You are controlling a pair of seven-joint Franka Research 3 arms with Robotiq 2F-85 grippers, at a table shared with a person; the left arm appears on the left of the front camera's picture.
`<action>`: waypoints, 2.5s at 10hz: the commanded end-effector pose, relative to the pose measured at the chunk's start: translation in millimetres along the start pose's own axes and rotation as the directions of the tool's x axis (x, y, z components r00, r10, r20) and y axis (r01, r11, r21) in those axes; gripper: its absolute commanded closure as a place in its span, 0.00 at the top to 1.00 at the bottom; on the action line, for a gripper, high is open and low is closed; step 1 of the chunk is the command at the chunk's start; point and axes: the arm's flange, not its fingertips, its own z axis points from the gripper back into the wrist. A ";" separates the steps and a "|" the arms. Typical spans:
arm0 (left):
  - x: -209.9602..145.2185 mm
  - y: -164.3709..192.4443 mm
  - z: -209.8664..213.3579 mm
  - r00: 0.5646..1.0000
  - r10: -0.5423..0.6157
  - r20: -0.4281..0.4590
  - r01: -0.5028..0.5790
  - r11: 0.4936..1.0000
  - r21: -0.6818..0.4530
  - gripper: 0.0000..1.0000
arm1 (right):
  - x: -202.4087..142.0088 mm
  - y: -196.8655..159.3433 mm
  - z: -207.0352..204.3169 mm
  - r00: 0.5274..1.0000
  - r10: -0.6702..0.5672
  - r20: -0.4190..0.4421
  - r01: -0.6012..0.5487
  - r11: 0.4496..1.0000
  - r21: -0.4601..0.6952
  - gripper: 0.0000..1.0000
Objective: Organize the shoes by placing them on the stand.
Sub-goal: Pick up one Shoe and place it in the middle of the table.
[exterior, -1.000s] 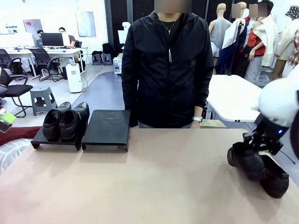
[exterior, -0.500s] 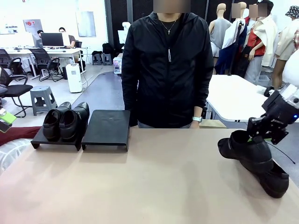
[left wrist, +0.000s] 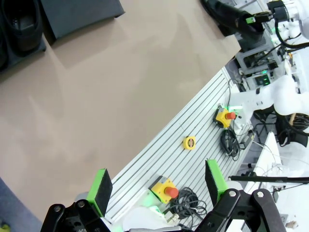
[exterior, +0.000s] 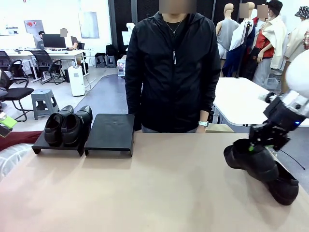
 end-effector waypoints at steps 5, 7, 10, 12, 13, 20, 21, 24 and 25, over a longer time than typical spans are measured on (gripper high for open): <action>0.4 -1.8 1.8 1.000 0.012 -0.006 -0.012 1.000 -0.008 1.00 | -11.4 192.0 -145.0 0.984 0.036 0.172 -0.060 0.989 0.135 0.00; 0.4 -1.8 1.8 1.000 0.012 -0.006 -0.012 1.000 -0.008 1.00 | -19.9 249.5 -182.9 0.965 0.073 0.252 -0.107 0.986 0.124 0.00; 0.4 -1.8 1.8 1.000 0.012 -0.006 -0.012 1.000 -0.008 1.00 | -27.4 288.6 -231.2 0.975 0.017 0.222 -0.046 0.991 0.125 0.00; 0.4 -1.8 1.8 1.000 0.012 -0.006 -0.012 1.000 -0.008 1.00 | -27.8 293.0 -246.4 0.970 -0.026 0.242 -0.005 0.992 0.124 0.00; 0.4 -1.8 1.8 1.000 0.012 -0.006 -0.012 1.000 -0.008 1.00 | -30.2 293.4 -254.5 0.974 -0.029 0.225 0.004 0.993 0.114 0.00; 0.4 -1.8 1.8 1.000 0.012 -0.006 -0.012 1.000 -0.008 1.00 | -30.4 267.5 -211.1 0.987 0.079 0.141 -0.099 0.985 0.140 1.00; 0.4 -1.8 1.8 1.000 0.012 -0.006 -0.012 1.000 -0.008 1.00 | -22.3 247.1 -178.4 0.990 0.070 0.124 -0.085 0.989 0.122 1.00; 0.4 -1.8 1.8 1.000 0.012 -0.006 -0.012 1.000 -0.008 1.00 | -20.4 133.0 -61.2 0.975 0.217 0.056 -0.221 0.972 0.077 1.00; 0.4 -1.8 1.8 1.000 0.012 -0.006 -0.012 1.000 -0.008 1.00 | -24.5 85.3 -26.1 0.974 0.222 0.039 -0.224 0.973 0.058 1.00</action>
